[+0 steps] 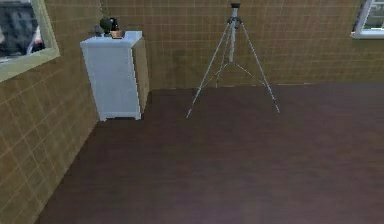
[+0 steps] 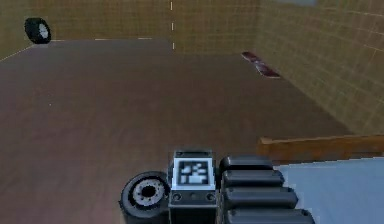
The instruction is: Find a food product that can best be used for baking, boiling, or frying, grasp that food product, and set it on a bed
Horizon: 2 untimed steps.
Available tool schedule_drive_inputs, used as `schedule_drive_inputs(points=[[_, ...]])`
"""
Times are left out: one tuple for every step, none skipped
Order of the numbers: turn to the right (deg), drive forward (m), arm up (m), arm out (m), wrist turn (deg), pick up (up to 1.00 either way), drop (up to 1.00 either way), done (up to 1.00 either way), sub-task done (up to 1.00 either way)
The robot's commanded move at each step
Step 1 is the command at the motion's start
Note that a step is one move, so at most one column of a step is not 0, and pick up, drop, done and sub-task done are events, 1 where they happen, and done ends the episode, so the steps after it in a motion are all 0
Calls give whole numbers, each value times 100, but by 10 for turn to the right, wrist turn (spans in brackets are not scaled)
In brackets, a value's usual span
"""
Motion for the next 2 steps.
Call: schedule_drive_inputs(points=[[-450, 0, 0, 0, 0, 0, 0, 0, 0], [-450, 0, 0, 0, 0, 0, 0, 0, 0]])
